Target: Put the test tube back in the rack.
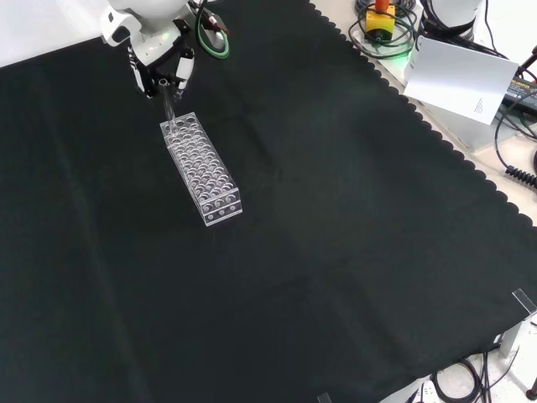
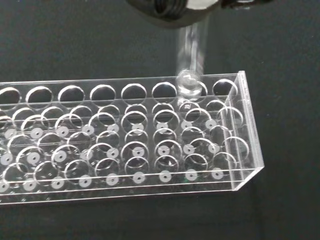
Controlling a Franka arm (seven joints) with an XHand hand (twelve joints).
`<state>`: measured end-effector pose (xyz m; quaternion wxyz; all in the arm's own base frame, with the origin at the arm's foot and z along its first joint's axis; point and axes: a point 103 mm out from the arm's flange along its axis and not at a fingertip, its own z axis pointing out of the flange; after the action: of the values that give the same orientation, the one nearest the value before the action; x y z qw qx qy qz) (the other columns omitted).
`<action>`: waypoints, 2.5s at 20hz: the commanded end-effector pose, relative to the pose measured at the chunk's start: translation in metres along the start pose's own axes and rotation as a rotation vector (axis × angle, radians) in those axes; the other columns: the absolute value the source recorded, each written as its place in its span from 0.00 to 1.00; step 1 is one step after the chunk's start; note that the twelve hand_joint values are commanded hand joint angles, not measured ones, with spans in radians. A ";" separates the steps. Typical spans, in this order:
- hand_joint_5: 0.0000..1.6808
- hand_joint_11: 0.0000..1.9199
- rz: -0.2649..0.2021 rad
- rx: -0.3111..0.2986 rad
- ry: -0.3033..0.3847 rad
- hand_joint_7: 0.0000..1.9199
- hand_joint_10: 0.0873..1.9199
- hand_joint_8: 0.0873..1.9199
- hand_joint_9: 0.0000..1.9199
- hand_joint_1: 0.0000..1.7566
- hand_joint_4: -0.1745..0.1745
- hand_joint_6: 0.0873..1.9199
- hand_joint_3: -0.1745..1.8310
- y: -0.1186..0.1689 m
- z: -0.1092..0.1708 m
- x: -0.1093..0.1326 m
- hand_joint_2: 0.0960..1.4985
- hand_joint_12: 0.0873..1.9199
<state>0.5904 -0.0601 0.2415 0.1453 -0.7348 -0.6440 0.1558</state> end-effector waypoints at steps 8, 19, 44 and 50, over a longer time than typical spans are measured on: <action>0.68 0.50 0.000 -0.001 0.002 0.90 0.40 0.22 0.61 0.80 0.00 0.25 0.09 -0.001 -0.001 -0.003 0.65 0.59; 0.68 0.50 -0.001 0.008 0.006 0.90 0.40 0.22 0.61 0.80 0.00 0.25 0.09 0.000 0.008 0.002 0.65 0.59; 0.68 0.50 0.000 0.034 0.016 0.90 0.39 0.22 0.62 0.80 0.00 0.26 0.09 0.004 0.022 0.002 0.65 0.59; 0.68 0.50 0.000 0.043 0.014 0.90 0.39 0.22 0.62 0.80 0.00 0.26 0.09 0.006 0.026 0.002 0.65 0.59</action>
<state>0.5853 -0.0584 0.2177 0.1641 -0.7323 -0.6405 0.1629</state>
